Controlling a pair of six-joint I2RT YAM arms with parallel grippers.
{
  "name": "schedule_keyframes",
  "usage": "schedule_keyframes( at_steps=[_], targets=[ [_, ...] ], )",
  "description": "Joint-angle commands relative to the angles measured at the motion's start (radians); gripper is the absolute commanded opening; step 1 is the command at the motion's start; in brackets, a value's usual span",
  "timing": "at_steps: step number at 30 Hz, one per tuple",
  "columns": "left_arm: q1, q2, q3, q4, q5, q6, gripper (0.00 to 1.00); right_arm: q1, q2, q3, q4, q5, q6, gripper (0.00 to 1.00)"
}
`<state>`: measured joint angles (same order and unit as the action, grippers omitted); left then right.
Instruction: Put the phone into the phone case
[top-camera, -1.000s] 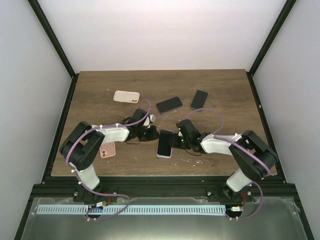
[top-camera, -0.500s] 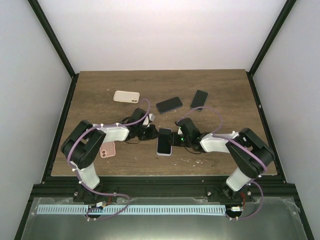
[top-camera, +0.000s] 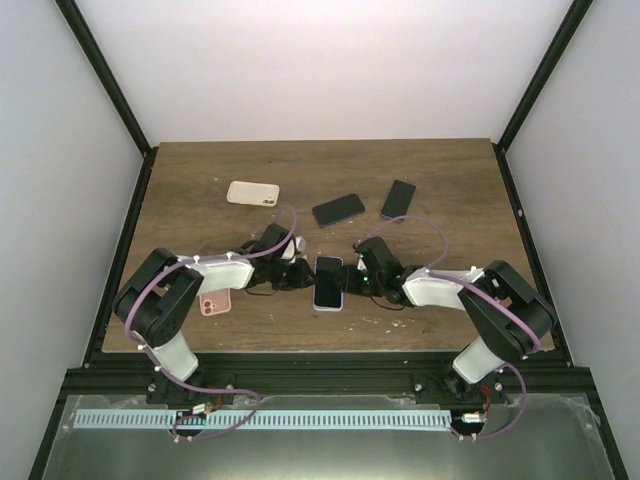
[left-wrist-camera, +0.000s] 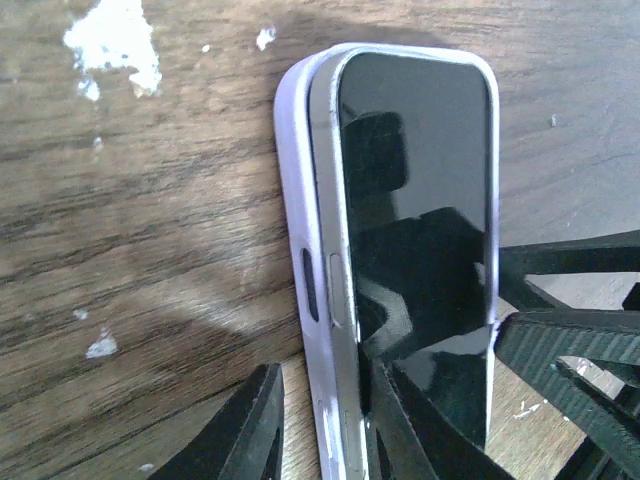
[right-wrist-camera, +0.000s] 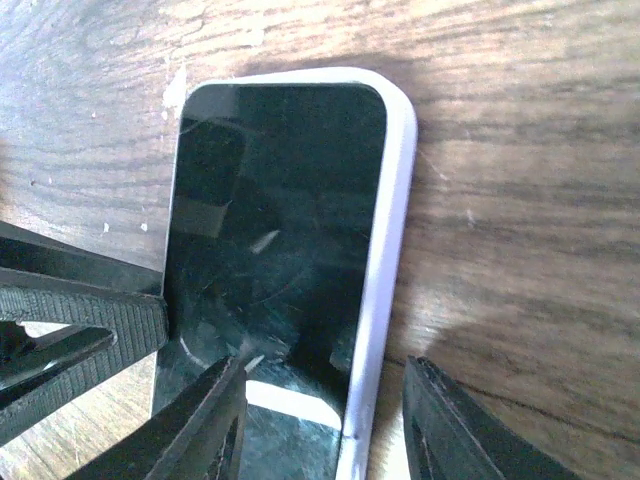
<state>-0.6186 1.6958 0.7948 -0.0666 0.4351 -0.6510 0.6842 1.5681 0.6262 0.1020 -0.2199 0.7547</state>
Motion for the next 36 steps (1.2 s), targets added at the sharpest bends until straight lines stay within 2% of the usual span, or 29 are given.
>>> schedule_keyframes(
  at_steps=[1,7,15,21,25,27,36],
  targets=[
    [0.005,-0.026,-0.031,-0.015,0.018,0.003,0.27,0.005,-0.043,-0.029,-0.028,0.008,0.059,0.44],
    [0.005,-0.029,-0.063,0.037,0.062,0.0,0.27,0.006,-0.014,-0.06,0.033,-0.055,0.104,0.45],
    [0.006,-0.018,-0.089,0.066,0.076,0.007,0.17,0.006,0.056,-0.05,0.155,-0.155,0.165,0.45],
    [0.021,-0.037,-0.114,0.031,0.055,0.02,0.08,0.006,0.043,-0.059,0.309,-0.238,0.241,0.45],
    [0.059,-0.055,-0.153,0.045,0.08,0.012,0.07,0.006,0.051,-0.069,0.403,-0.309,0.293,0.46],
    [0.075,-0.067,-0.172,0.062,0.096,0.008,0.11,0.006,0.053,-0.08,0.435,-0.322,0.311,0.46],
    [0.081,-0.072,-0.209,0.105,0.124,-0.003,0.13,0.006,0.068,-0.105,0.558,-0.355,0.349,0.49]
  ],
)
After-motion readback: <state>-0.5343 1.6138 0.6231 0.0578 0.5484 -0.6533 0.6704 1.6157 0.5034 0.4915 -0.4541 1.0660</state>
